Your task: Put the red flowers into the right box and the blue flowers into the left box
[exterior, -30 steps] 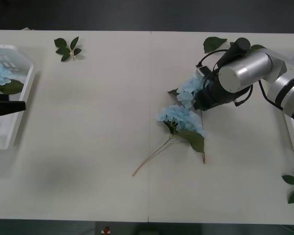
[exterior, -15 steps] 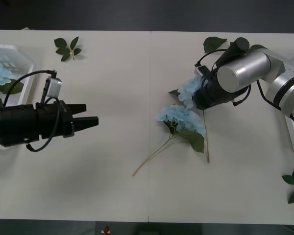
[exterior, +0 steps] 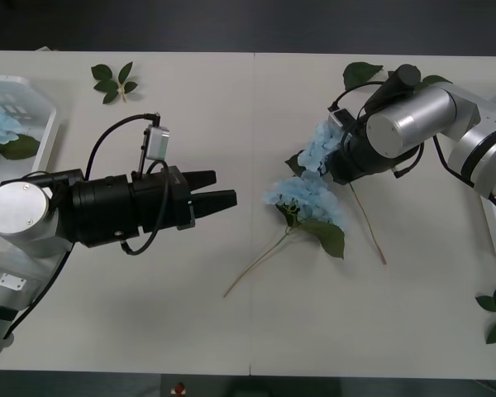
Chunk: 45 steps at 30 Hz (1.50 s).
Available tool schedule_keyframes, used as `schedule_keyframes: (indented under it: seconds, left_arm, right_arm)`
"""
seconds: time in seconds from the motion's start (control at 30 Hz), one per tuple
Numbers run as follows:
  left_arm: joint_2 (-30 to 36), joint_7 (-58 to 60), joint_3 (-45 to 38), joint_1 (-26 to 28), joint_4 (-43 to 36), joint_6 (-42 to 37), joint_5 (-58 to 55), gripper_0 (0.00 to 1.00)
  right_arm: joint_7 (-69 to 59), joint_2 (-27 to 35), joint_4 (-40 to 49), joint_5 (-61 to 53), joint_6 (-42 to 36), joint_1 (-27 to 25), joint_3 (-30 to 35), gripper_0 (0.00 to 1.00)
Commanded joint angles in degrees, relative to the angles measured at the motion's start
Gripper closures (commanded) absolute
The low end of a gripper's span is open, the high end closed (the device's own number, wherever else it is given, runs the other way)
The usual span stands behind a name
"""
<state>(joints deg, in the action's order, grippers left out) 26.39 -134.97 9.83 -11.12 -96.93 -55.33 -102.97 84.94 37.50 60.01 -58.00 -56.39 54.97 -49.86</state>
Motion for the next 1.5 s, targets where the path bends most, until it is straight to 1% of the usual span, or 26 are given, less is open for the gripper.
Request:
schedule_keyframes:
  seconds: [0.03, 0.1, 0.13, 0.17, 0.23, 0.33, 0.37, 0.47, 0.67, 0.9, 1.07, 1.27, 1.5]
  left_arm:
    - [0.33, -2.05, 2.12, -1.62, -0.9, 3.12, -0.39, 0.0]
    - [0.24, -1.87, 3.18, -1.8, -0.9, 4.35, -0.39, 0.0]
    - [0.24, -1.87, 3.71, -1.8, -0.9, 4.97, -0.39, 0.0]
    - [0.24, -1.79, 3.88, -1.8, -0.81, 5.14, -0.39, 0.0]
    - [0.15, -1.79, 4.23, -1.8, -0.1, 5.58, -0.39, 0.0]
    - [-0.46, -1.96, 4.32, -2.15, 0.77, 5.58, -0.39, 0.0]
    - [-0.55, -1.96, 4.23, -2.32, 0.86, 5.67, -0.3, 0.0]
    - [-0.73, -1.87, 4.32, -2.59, 0.95, 6.64, -0.3, 0.0]
    - [-0.82, -1.7, 4.23, -3.46, 1.39, 7.6, -0.3, 0.0]
    - [-2.93, -1.43, 4.23, -5.13, 1.92, 9.54, 1.37, 0.0]
    - [-6.97, -1.43, 4.23, -8.04, 4.47, 12.08, 4.44, 0.0]
    - [-10.13, -1.43, 4.15, -10.85, 6.66, 14.11, 5.94, 0.0]
    - [-12.15, -1.52, 4.15, -12.96, 8.51, 15.42, 5.94, 0.0]
  right_arm:
    - [1.37, -0.85, 0.46, -0.45, -0.04, 0.14, 2.22, 1.0]
    - [1.46, -0.76, 0.46, -1.15, -1.53, 0.14, 4.33, 1.0]
    - [1.54, -0.59, 0.46, -2.64, -3.11, 0.14, 6.97, 1.0]
    - [1.54, -0.41, 0.46, -3.26, -3.73, 0.14, 8.11, 1.0]
    - [2.25, 0.03, 0.46, -5.54, -6.89, 0.14, 13.47, 1.0]
    - [6.82, 0.47, 0.46, -9.5, -11.46, 0.14, 22.09, 1.0]
    - [7.78, 0.56, 0.46, -10.99, -12.34, 0.22, 24.02, 1.0]
    - [12.09, 1.26, 0.46, -16.09, -14.1, 0.31, 29.47, 1.0]
    - [23.43, 0.73, 0.46, -24.79, -15.42, 0.66, 37.82, 1.0]
    - [34.06, -2.96, 0.46, -32.17, -15.42, 1.37, 42.48, 1.0]
    - [39.6, -8.32, 0.46, -35.78, -15.33, 2.25, 46.17, 1.0]
    - [40.92, -13.24, 0.37, -40.35, -14.98, 2.42, 48.1, 1.0]
    - [41.53, -16.58, 0.46, -40.52, -12.87, 2.33, 48.8, 1.0]
